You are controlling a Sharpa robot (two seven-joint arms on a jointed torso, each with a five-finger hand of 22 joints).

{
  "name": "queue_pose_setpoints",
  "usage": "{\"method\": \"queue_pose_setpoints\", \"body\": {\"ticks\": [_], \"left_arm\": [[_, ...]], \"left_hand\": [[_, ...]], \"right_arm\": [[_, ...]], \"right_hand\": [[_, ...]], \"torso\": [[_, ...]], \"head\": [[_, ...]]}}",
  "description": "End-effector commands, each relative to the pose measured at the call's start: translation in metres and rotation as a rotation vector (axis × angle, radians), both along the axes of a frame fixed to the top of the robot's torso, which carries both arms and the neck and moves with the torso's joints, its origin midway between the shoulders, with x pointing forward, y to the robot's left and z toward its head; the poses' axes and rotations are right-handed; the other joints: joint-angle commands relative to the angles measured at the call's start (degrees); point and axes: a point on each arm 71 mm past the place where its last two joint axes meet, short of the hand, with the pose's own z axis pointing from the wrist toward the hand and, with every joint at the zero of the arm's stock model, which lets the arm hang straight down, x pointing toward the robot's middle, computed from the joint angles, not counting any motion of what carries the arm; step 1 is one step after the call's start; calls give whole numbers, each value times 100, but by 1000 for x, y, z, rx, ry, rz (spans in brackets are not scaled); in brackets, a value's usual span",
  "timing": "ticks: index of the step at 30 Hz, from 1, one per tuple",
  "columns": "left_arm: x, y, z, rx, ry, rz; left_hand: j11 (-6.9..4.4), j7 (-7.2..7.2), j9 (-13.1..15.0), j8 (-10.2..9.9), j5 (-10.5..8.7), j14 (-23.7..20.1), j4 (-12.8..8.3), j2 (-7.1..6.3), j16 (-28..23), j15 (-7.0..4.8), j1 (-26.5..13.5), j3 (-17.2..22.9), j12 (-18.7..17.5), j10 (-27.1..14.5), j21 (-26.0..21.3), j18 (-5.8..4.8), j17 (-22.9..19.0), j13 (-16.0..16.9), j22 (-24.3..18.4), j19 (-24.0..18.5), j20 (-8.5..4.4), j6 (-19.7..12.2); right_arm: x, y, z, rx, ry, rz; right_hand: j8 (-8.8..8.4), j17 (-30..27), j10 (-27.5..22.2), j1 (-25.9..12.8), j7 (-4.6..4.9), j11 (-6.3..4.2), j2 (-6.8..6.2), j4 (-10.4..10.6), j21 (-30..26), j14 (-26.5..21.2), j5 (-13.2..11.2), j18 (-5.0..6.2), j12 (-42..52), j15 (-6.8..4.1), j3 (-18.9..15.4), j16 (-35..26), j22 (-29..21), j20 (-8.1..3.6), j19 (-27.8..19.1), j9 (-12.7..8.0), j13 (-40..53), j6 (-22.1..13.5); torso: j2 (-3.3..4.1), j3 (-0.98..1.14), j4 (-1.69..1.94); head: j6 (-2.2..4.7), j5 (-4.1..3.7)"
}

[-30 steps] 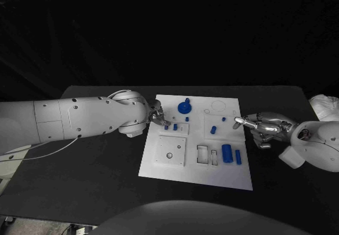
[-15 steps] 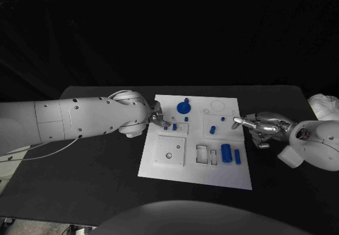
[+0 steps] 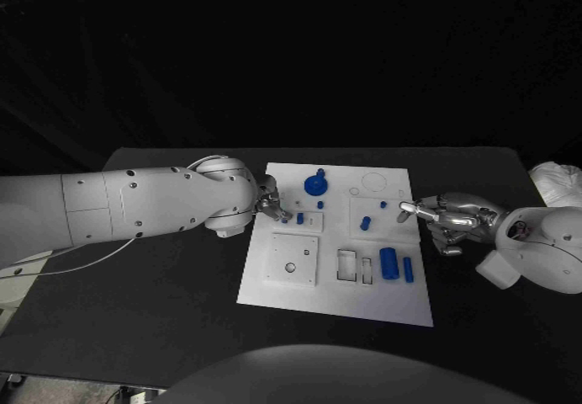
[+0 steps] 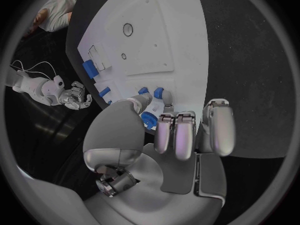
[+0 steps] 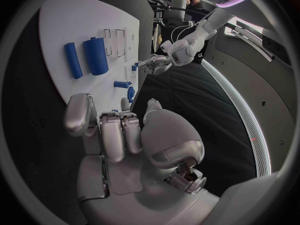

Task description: Assemble the parts on the task board

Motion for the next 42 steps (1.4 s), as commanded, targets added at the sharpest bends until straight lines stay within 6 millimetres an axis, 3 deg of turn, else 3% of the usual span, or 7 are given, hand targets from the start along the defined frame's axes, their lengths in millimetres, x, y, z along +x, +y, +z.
{"method": "queue_pose_setpoints", "body": {"ticks": [1,9,18,30,42], "left_arm": [[-1,-1,-1,11,13,-9],[-1,-2,0,-5,4,-10],[0,-3,-1,-19,6,-14],[1,-2,-4,-11,20,-8],[1,-2,-7,-1,37,0]], "left_hand": [[-53,-62,133,149,53,595,-3,1,14,-48,102,57,14,606,35,6,1507,1508,1204,125,-49,-1],[-98,-112,342,357,180,595,-7,14,14,-87,259,302,14,606,29,7,1507,1508,1202,124,-93,-102],[-117,-127,393,396,226,595,-11,-30,14,-105,401,773,14,606,13,9,1507,1508,1199,117,-114,-171],[-59,-51,222,172,107,595,10,-123,14,-64,139,911,14,606,-20,13,1507,1508,1190,97,-84,-182],[-10,2,30,-79,45,595,16,-93,14,-22,-203,769,14,606,-22,13,1507,1508,1190,96,-44,-130]], "right_arm": [[-1,1,-1,1,11,19],[-1,1,-1,-1,13,19],[-2,1,-2,-3,16,19],[-2,2,-2,-5,20,20],[-2,2,-3,-5,23,22]], "right_hand": [[24,1030,335,10,9,-51,42,6,-22,246,11,-37,-34,-29,43,-33,803,18,-41,8,415,10],[24,1030,335,10,9,-51,42,6,-22,246,11,-37,-34,-29,43,-33,803,18,-41,8,415,10],[24,1030,335,10,9,-51,42,6,-22,246,11,-37,-34,-29,43,-33,803,18,-41,8,415,10],[24,1029,338,11,11,-48,40,3,-33,245,16,-35,-32,-27,56,-34,799,19,-48,7,418,17],[24,1028,335,11,12,-48,39,2,-38,244,18,-34,-34,-26,60,-35,798,20,-50,7,415,18]], "torso": [[2,0,-1],[0,-1,-3],[-2,1,-5],[-7,3,-1],[-2,-2,-6]], "head": [[0,4],[0,10],[0,8],[0,6],[0,-3]]}}
